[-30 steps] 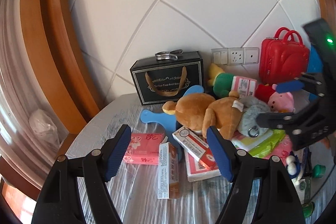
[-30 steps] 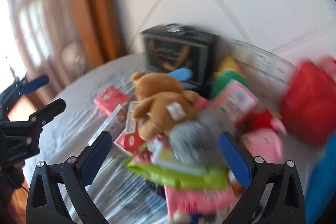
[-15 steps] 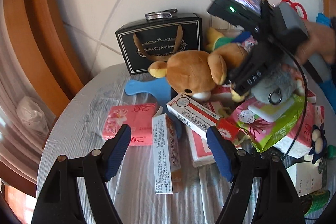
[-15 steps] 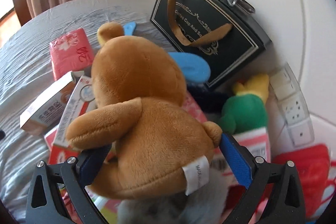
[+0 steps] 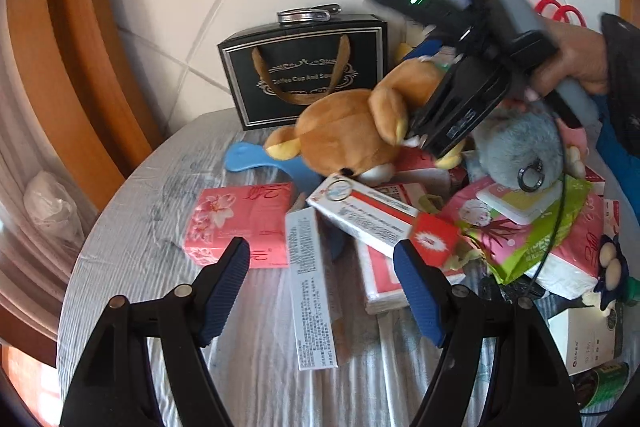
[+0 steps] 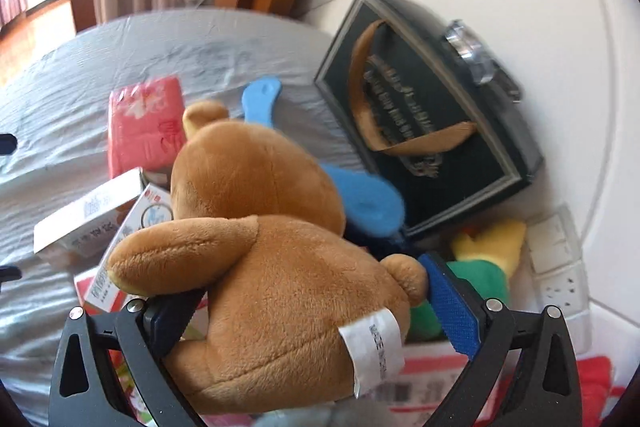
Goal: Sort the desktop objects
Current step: 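Grasp the brown teddy bear with the right tool while the left tool grasps a red-white ointment box, then carry the teddy bear into the blue crate while the left tool drops the ointment box in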
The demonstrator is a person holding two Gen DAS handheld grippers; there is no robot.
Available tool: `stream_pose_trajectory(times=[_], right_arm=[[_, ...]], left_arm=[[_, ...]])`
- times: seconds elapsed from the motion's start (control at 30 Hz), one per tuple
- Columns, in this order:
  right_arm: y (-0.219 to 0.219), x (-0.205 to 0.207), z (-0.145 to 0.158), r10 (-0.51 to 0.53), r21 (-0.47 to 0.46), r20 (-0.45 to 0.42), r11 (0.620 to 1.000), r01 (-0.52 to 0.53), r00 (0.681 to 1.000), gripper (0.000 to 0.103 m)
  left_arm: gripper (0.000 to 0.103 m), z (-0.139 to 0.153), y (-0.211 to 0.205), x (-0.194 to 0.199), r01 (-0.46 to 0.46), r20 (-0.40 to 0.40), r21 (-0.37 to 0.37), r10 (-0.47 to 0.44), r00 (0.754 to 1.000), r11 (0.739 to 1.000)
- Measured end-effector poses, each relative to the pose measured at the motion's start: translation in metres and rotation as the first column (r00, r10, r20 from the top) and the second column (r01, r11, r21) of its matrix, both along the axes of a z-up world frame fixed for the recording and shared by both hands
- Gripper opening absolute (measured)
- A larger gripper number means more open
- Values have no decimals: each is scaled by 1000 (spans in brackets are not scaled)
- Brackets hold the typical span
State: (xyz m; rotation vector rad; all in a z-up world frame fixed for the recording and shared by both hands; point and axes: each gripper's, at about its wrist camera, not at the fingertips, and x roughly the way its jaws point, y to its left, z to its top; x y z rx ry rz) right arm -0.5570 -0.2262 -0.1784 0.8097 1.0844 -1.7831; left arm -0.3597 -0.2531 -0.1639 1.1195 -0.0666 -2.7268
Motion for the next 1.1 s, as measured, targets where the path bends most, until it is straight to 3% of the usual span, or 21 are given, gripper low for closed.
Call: stream_pose_trajectory(times=[0.07,0.17,0.2,0.37,0.5,0.63,0.8,0.87,0.9,1.1], right_arm=[[-9,1,-14,21,75,-15,997,-19,1000,103],[-16,0,-21,-26,89,-9,996,27,1000,101],[-16,-2,-19,-64,84,-2,994,64,998,91],[5,-14,6,-211,-42,113,975,217,971,84],[36,-26,18,-274,-120,213,945,303,938,84],[52,-27,19,-302,-140,218,931,336,928,84],[66,-24,30,-325,-213,218,904,370,920,84],[71,-21,34,-332,-240,226,892,382,916,84],[73,-20,37,-335,-255,231,885,389,914,84],[108,-3,66,-374,-373,277,807,458,885,84]], left_arm=[[74,0,3,-2,4,1,-1,-4,1000,1000],[74,-2,2,-13,-5,7,21,5,1000,1000],[74,-2,1,-18,-20,11,31,20,1000,999],[74,-11,-2,-47,-58,51,160,50,997,985],[74,-23,6,-67,-78,84,191,63,994,978],[74,-50,4,-83,-162,164,244,124,979,956],[74,-67,-1,-87,-205,186,215,166,968,955],[48,-66,-5,-83,-154,153,270,115,981,950],[43,-64,-5,-81,-124,147,286,84,986,950],[42,-41,-5,-52,-56,89,212,37,995,976]])
